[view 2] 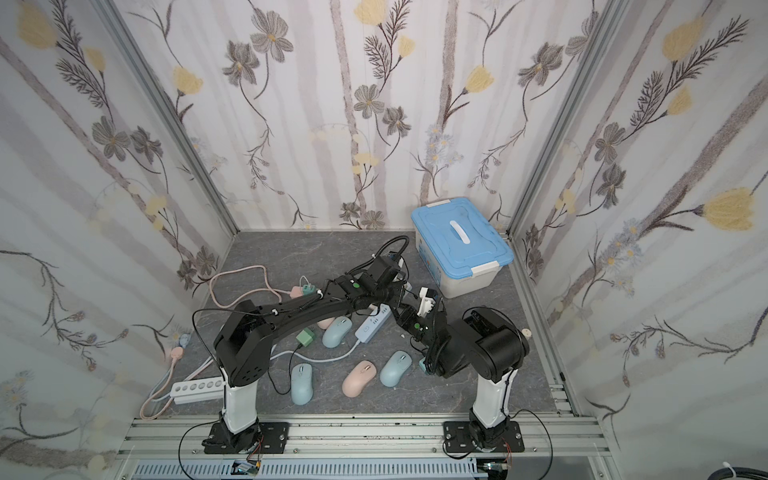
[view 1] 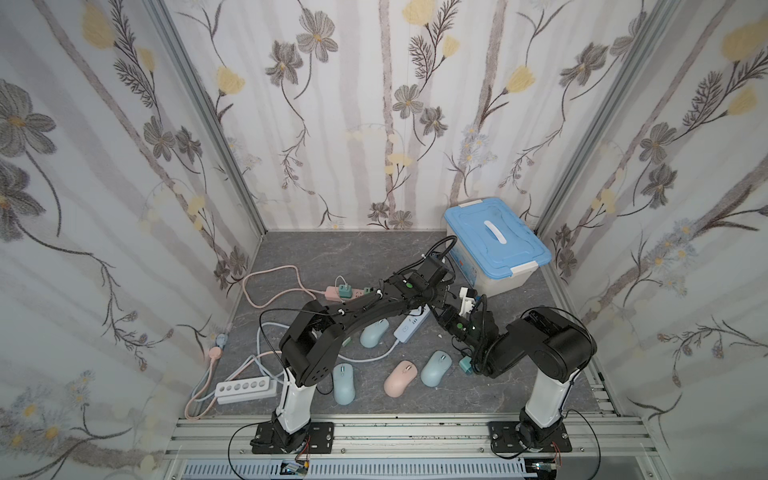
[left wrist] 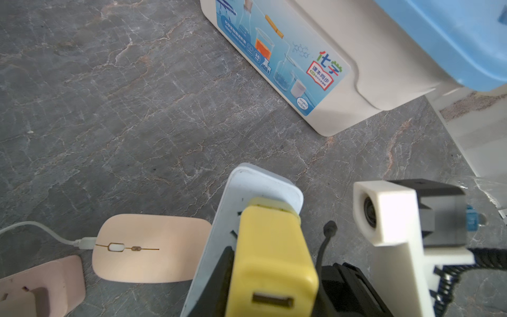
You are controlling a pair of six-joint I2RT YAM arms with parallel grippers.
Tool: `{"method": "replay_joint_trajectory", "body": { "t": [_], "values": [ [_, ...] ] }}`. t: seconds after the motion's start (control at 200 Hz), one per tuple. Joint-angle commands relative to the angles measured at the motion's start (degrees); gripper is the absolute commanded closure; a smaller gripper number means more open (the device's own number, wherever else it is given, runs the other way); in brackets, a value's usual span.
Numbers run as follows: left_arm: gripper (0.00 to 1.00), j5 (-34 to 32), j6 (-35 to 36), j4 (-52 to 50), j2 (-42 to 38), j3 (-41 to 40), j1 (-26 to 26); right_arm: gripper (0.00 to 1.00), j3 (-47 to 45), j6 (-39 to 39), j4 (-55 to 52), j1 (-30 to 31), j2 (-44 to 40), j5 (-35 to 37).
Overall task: Unplug the wireless mouse
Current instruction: Remove the plug from the socket.
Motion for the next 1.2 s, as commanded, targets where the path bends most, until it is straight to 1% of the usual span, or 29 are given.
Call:
{"method": "replay_joint_trajectory", "body": {
  "t": [0.0, 0.045, 0.11, 0.18, 0.23, 0.275, 0.32, 0.37, 0.39, 0.435, 0.515, 0.56, 0.595, 0.624, 0.809, 0.854, 0.919, 0.954, 0.979, 1.029, 1.069, 1.124, 1.199],
  "values": [
    [1.0, 18.96, -6.76, 8.35, -1.67, 0.09, -1.26, 1.0, 1.0, 2.16, -3.2, 0.36, 0.96, 1.04],
    [1.0, 15.77, -4.63, 9.48, -2.0, -1.06, -2.06, 1.0, 1.12, 2.44, -3.14, 0.35, 1.1, 1.17],
    [1.0, 7.85, 0.77, 9.57, -2.43, -1.75, -4.31, 1.0, 1.17, 2.63, -3.15, 0.53, 1.19, 1.22],
    [1.0, 2.09, 5.4, 10.55, -2.17, -2.27, -5.79, 1.0, 1.26, 2.55, -3.59, 0.62, 1.06, 1.26],
    [1.0, 1.05, 7.08, 10.68, -1.58, -1.91, -5.89, 1.0, 1.29, 2.44, -3.94, 0.74, 0.95, 1.35],
    [1.0, -0.16, 8.14, 8.03, -0.49, 0.0, -5.87, 1.0, 1.19, 2.39, -4.14, 0.73, 0.76, 1.35],
    [1.0, 0.91, 7.98, 5.81, 0.2, 1.4, -5.2, 1.0, 1.01, 2.32, -4.24, 0.73, 0.72, 1.44],
    [1.0, 4.98, 6.27, 2.97, 0.88, 3.2, -4.07, 1.0, 0.84, 2.33, -4.24, 0.69, 0.56, 1.39],
    [1.0, 7.01, 5.61, 2.67, 0.91, 3.31, -3.47, 1.0, 0.81, 2.29, -4.28, 0.72, 0.44, 1.35],
    [1.0, 13.77, 2.79, 2.8, 0.86, 3.48, -1.92, 1.0, 0.65, 2.28, -4.18, 0.69, 0.44, 1.3],
    [1.0, 24.12, -2.76, 8.14, 0.24, 1.26, -0.17, 1.0, 0.56, 2.18, -3.96, 0.74, 0.38, 1.35],
    [1.0, 26.25, -4.6, 10.08, -0.01, 0.87, -0.13, 1.0, 0.61, 2.17, -3.97, 0.69, 0.38, 1.43],
    [1.0, 26.86, -5.41, 12.25, -0.33, 0.12, -0.17, 1.0, 0.67, 2.19, -3.97, 0.71, 0.44, 1.44],
    [1.0, 25.88, -5.29, 12.94, -0.65, -0.31, -0.35, 1.0, 0.78, 2.28, -3.97, 0.73, 0.46, 1.46],
    [1.0, 13.15, -1.38, 18.07, -3.82, -5.54, -1.3, 1.0, 0.83, 2.88, -4.66, 0.69, 0.55, 1.81],
    [1.0, 10.45, -0.19, 19.14, -4.71, -8.17, -1.6, 1.0, 1.0, 2.89, -4.95, 0.69, 0.64, 1.7],
    [1.0, 8.41, 1.74, 17.79, -4.79, -7.8, -1.91, 1.0, 0.99, 2.99, -5.07, 0.7, 0.58, 1.7],
    [1.0, 7.86, 2.13, 15.08, -4.18, -6.55, -1.93, 1.0, 1.02, 2.92, -5.34, 0.69, 0.55, 1.62],
    [1.0, 8.24, 2.13, 13.08, -3.56, -4.53, -1.85, 1.0, 1.0, 2.89, -5.37, 0.72, 0.55, 1.61],
    [1.0, 11.8, 1.34, 9.02, -2.14, -1.56, -1.35, 1.0, 1.0, 2.68, -5.37, 0.66, 0.47, 1.57],
    [1.0, 13.12, 1.46, 4.95, -1.24, 1.05, -1.23, 1.0, 1.0, 2.64, -5.45, 0.74, 0.38, 1.45],
    [1.0, 17.7, 1.65, 2.39, -0.58, 3.0, -1.12, 1.0, 1.15, 2.59, -5.31, 0.73, 0.47, 1.14],
    [1.0, 19.26, 1.84, -3.08, 1.28, 6.83, -1.05, 1.0, 1.3, 2.62, -5.23, 0.73, 0.44, 1.12]
  ]
}}
